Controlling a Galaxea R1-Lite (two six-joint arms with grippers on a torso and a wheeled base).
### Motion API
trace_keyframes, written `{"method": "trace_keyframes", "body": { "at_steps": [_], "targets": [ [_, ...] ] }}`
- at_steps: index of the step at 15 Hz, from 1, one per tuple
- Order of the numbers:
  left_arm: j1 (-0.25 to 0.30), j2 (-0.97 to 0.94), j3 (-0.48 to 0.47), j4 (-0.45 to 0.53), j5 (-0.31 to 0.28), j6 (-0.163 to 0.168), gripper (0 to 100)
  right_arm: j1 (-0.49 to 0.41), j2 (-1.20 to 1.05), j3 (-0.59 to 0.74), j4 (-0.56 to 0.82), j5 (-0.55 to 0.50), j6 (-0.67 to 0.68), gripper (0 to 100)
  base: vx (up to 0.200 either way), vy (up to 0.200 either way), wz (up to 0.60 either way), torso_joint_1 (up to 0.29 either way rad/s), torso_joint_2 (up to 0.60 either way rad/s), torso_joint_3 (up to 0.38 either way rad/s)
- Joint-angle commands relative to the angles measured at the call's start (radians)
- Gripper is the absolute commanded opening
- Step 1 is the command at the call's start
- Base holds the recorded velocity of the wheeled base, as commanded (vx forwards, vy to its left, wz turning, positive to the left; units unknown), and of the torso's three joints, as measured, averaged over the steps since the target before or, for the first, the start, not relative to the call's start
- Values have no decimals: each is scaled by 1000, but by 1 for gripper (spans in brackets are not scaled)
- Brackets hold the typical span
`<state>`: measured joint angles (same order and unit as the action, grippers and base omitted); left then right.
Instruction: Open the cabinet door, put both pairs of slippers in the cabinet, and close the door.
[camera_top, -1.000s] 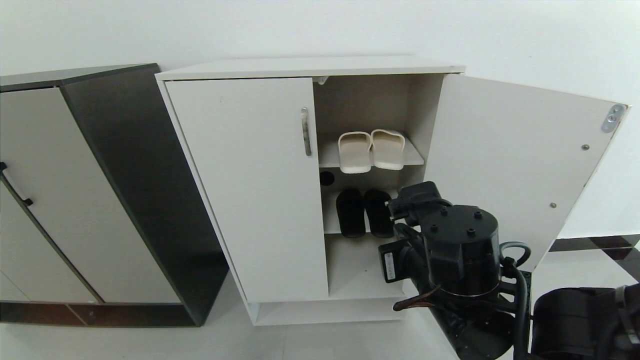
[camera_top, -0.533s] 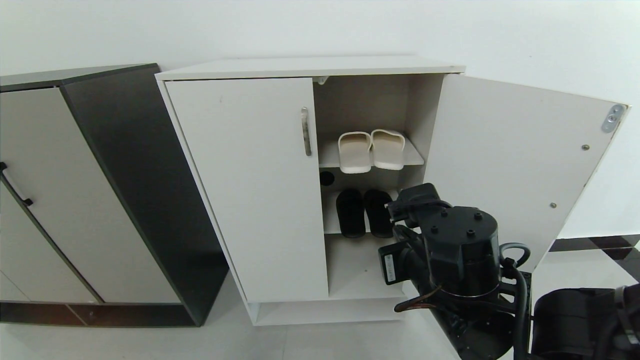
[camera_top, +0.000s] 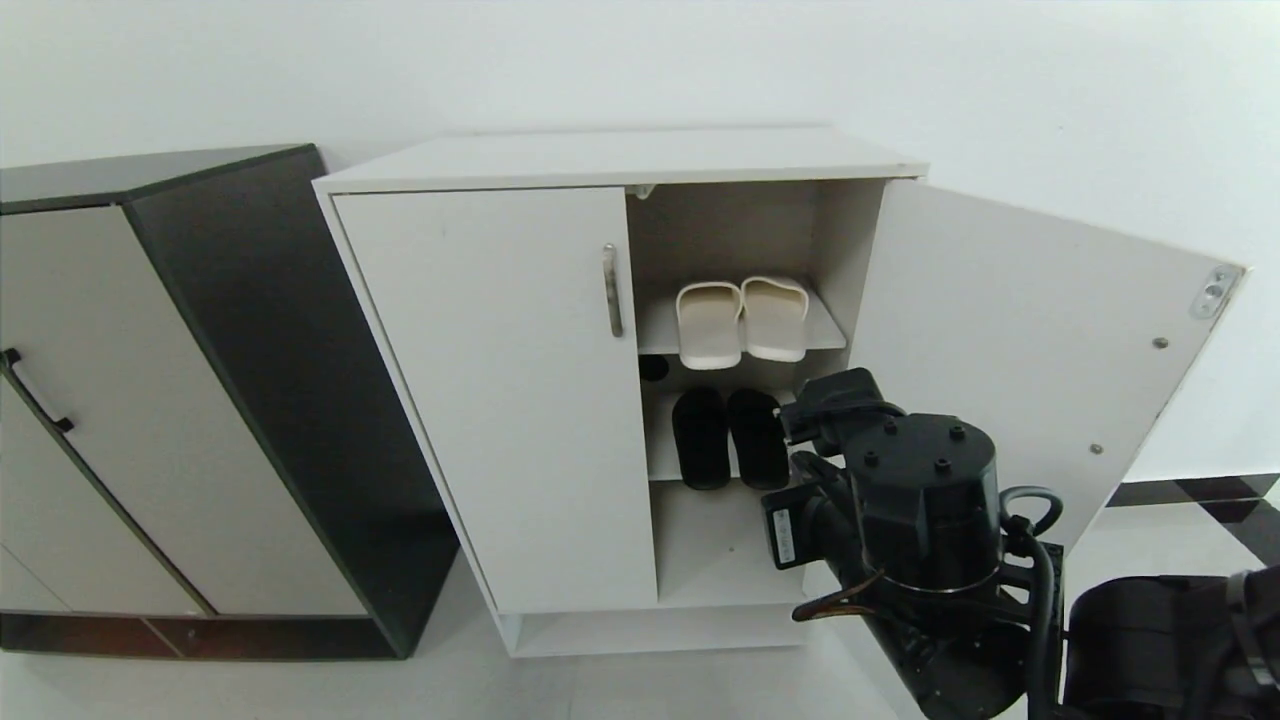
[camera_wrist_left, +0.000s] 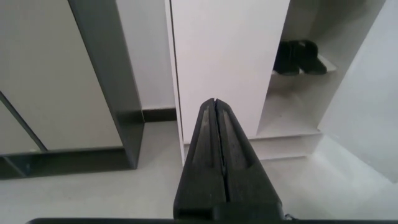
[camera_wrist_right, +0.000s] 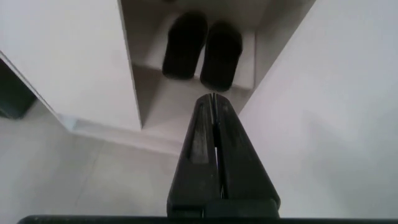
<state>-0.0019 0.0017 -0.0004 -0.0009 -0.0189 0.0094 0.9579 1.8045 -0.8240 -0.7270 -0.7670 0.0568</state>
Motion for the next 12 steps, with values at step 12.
{"method": "trace_keyframes", "body": {
  "at_steps": [12],
  "targets": [
    [-1,1,0,1,1,0,0,-1,1,0,3,17,-2,0,0,0,0,129,-476,-333]
  ]
}}
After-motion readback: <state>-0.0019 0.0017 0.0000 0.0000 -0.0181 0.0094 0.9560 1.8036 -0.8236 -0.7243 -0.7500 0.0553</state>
